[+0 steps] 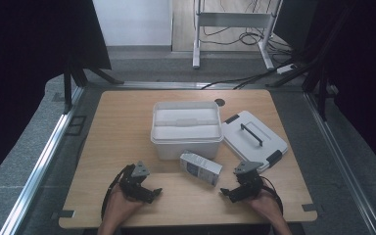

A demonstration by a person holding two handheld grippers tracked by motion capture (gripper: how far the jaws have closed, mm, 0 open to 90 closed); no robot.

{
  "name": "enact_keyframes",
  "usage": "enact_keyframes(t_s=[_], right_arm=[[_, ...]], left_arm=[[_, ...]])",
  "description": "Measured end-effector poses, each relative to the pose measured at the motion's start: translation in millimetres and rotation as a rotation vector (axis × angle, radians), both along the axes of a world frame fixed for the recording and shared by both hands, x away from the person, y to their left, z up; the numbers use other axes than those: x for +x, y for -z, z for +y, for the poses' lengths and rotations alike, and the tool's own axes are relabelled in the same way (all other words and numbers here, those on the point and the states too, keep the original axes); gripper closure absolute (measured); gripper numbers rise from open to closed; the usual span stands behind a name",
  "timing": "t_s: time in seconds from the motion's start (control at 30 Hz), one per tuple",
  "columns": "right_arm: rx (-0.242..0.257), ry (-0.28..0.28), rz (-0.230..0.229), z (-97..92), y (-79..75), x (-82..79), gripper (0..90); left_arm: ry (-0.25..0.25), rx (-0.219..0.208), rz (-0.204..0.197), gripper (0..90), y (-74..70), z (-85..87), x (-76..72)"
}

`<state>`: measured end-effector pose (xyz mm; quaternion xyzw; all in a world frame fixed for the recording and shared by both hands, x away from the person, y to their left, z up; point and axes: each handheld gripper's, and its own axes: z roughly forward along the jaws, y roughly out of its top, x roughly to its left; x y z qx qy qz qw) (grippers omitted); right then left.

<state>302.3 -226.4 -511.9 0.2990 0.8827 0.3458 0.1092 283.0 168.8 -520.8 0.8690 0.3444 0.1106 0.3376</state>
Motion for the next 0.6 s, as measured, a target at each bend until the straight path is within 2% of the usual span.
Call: enact_keyframes(t_s=[0.2,0.27,0.57,0.6], right_arm=[[0.001,-0.012,0.009,1.5,-10.8,2.0,3.0],[-0.012,-0.035,0.018,3.9,-19.8,2.6,3.8],[-0.057,-0.095,0.04,15.9,-41.1,6.9,4.3],[-0.069,-0.107,0.039,20.5,-47.2,8.8,6.7]], left_arm=[[-0.002,0.0,0.0,0.0,0.0,-0.2,0.2],[-0.002,0.0,0.0,0.0,0.0,-0.2,0.3],[-0.006,0.0,0.0,0.0,0.0,-0.4,0.7],[-0.006,0.001,0.0,0.0,-0.1,-0.4,0.7]])
